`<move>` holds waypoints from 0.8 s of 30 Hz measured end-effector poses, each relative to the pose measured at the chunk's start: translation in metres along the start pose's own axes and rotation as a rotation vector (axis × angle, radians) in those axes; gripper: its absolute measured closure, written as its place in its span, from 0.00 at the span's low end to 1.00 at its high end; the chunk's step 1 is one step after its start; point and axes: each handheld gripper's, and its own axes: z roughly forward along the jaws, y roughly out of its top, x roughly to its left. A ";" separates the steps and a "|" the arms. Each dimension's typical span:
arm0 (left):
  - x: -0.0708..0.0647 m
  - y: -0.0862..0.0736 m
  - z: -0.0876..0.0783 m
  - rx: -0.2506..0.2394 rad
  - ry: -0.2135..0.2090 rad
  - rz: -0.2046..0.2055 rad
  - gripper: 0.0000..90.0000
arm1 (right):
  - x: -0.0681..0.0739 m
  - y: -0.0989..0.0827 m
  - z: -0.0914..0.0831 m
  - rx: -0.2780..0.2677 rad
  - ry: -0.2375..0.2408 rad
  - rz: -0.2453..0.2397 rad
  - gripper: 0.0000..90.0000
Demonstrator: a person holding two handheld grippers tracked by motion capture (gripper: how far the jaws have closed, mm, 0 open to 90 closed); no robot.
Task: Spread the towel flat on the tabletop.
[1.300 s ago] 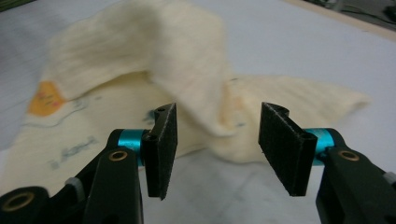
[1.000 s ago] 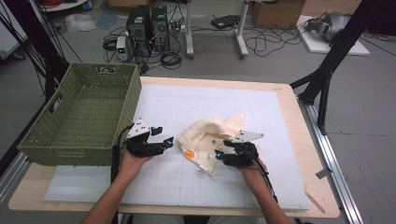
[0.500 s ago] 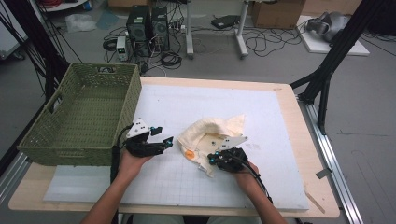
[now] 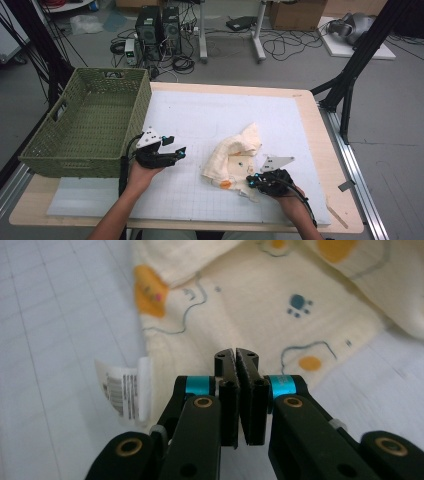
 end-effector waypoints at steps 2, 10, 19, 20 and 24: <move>-0.001 0.000 0.001 0.004 -0.010 0.000 0.40 | -0.001 -0.003 -0.003 -0.006 -0.007 0.007 0.97; -0.009 0.007 0.007 -0.007 -0.047 0.005 0.40 | -0.010 -0.005 -0.016 -0.107 -0.096 0.069 0.54; -0.022 0.030 0.029 0.002 -0.100 0.041 0.38 | -0.026 -0.011 -0.030 -0.170 -0.255 0.120 0.32; -0.024 0.034 0.033 0.006 -0.098 0.045 0.33 | -0.029 -0.012 -0.031 -0.159 -0.269 0.116 0.27; -0.030 0.049 0.050 0.015 -0.085 0.029 0.26 | -0.029 -0.013 -0.030 -0.144 -0.286 0.106 0.26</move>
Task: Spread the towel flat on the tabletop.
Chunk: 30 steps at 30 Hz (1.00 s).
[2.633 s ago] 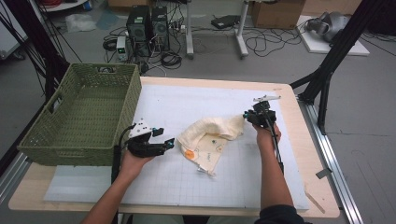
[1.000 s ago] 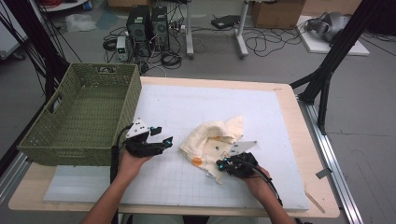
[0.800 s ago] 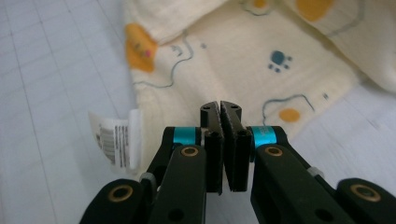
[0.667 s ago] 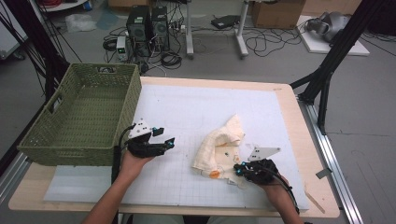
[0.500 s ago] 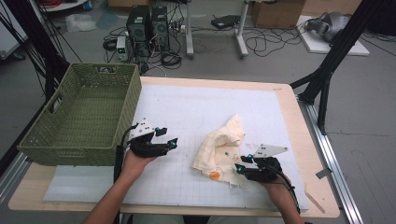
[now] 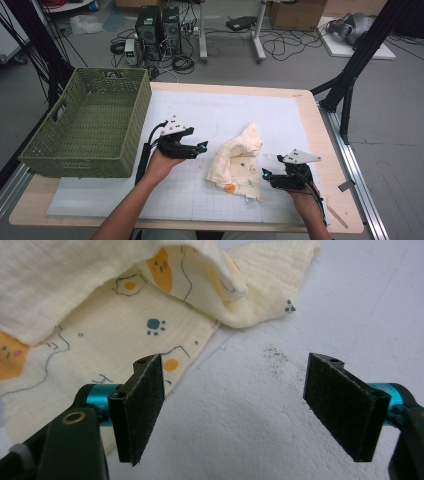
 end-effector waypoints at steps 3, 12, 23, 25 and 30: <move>-0.004 0.010 0.010 -0.009 -0.015 0.003 0.24 | -0.001 0.000 -0.002 -0.003 0.001 -0.002 0.25; -0.027 0.037 0.047 0.041 -0.175 0.098 0.36 | -0.007 -0.002 -0.004 -0.009 -0.006 0.023 0.25; -0.032 0.030 0.094 0.187 -0.214 0.110 0.77 | -0.006 -0.002 -0.003 -0.002 0.004 0.022 0.26; -0.028 0.027 0.094 0.230 -0.216 0.133 0.92 | -0.006 -0.003 -0.003 -0.003 0.005 0.024 0.26; -0.015 0.025 0.079 0.169 -0.164 0.078 0.95 | -0.006 -0.004 -0.003 -0.001 0.006 0.024 0.26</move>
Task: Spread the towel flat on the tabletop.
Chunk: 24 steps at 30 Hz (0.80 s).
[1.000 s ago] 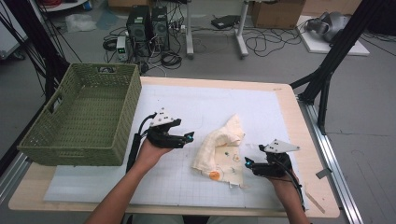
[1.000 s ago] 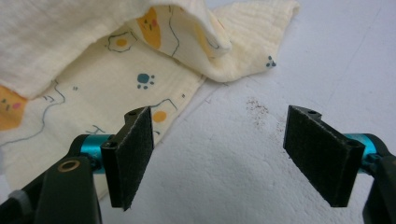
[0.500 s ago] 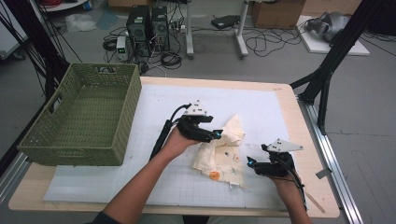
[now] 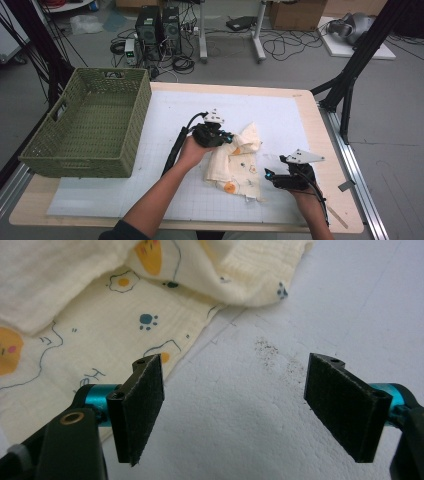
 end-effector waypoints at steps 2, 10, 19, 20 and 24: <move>0.006 -0.005 -0.009 -0.023 0.012 -0.028 0.94 | 0.001 0.000 0.000 0.000 0.001 0.000 0.26; 0.033 -0.040 -0.043 -0.058 0.151 -0.132 0.93 | 0.004 0.002 0.004 0.006 0.008 -0.006 0.27; 0.041 -0.073 -0.058 0.035 0.217 -0.158 0.93 | 0.007 0.005 0.007 0.006 0.006 -0.010 0.28; 0.041 -0.073 -0.058 0.035 0.217 -0.158 0.92 | 0.007 0.005 0.007 0.006 0.004 0.000 0.29; 0.038 -0.079 -0.066 0.009 0.247 -0.176 0.76 | 0.009 0.012 0.012 -0.004 0.014 0.021 0.37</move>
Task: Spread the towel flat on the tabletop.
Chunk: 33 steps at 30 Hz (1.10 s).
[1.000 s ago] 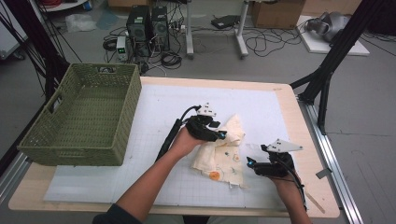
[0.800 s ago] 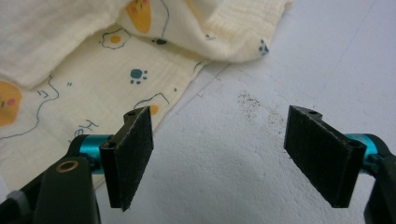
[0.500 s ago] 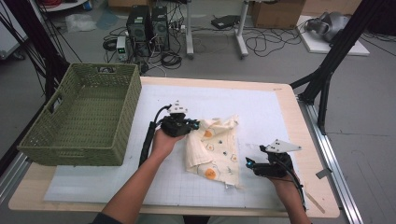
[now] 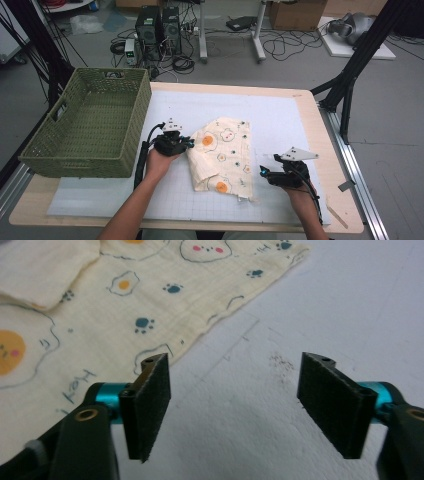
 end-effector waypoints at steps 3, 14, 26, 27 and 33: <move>0.005 0.002 -0.009 -0.052 0.060 -0.044 0.63 | 0.008 0.008 0.012 0.010 0.040 -0.033 0.44; 0.012 0.012 -0.017 -0.136 0.069 -0.088 0.57 | 0.029 0.021 0.053 0.123 0.147 -0.128 0.91; 0.015 0.019 -0.016 -0.154 0.065 -0.089 0.56 | 0.018 0.006 0.017 0.204 0.147 -0.207 0.98; 0.015 0.021 -0.016 -0.155 0.062 -0.087 0.55 | 0.017 0.003 0.014 0.206 0.145 -0.211 0.98; 0.014 0.034 -0.008 -0.167 0.035 -0.102 0.51 | 0.014 -0.001 -0.004 0.166 0.134 -0.181 0.91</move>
